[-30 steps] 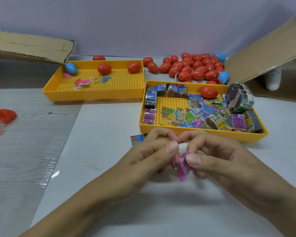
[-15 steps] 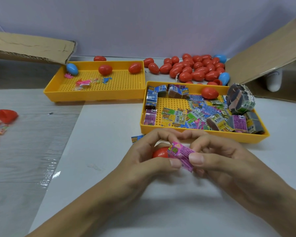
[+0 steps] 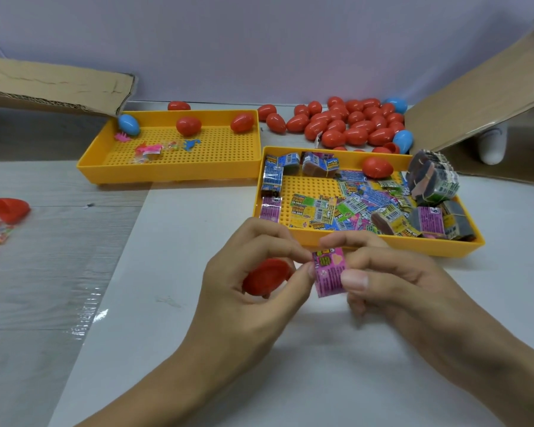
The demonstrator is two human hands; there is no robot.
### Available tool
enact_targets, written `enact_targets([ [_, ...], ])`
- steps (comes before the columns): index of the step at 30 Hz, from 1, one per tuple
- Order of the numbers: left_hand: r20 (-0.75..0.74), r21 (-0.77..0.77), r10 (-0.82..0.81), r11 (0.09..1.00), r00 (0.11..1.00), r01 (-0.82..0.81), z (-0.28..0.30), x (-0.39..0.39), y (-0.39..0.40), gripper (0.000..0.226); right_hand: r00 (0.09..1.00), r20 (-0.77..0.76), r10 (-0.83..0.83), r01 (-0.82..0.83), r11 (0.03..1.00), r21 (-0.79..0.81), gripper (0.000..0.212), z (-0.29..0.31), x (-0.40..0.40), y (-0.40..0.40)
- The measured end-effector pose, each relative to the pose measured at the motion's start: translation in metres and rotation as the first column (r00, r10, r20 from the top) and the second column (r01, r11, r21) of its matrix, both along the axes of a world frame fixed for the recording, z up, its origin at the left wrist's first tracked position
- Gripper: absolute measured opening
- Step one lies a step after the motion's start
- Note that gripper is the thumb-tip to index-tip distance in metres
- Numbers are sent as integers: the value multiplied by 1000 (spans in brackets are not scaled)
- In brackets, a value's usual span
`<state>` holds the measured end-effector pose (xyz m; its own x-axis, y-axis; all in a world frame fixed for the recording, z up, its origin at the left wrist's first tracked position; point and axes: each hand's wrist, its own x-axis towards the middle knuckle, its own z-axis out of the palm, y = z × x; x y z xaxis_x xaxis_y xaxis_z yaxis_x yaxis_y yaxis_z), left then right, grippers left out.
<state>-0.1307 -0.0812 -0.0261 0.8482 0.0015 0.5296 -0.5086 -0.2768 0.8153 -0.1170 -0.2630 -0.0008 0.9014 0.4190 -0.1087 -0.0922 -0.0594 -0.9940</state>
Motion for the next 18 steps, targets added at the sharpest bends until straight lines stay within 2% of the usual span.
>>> enact_targets([
  [2,38,34,-26,999,999,25,1,-1,0,2,999,9,-33,33,999,13,57,-1,1,1],
  [4,51,66,-40,997,998,36,2,-1,0,6,997,11,-80,80,996,31,64,-2,2,2],
  [9,87,166,-68,985,994,53,3,-1,0,12,990,72,-123,122,992,16,37,-4,3,0],
  [12,88,177,-66,983,994,49,2,0,0,13,993,55,-100,98,994,43,34,-5,2,-3],
  [18,79,190,-101,978,992,85,-1,-2,0,11,987,133,-94,92,996,16,23,-6,2,-3],
])
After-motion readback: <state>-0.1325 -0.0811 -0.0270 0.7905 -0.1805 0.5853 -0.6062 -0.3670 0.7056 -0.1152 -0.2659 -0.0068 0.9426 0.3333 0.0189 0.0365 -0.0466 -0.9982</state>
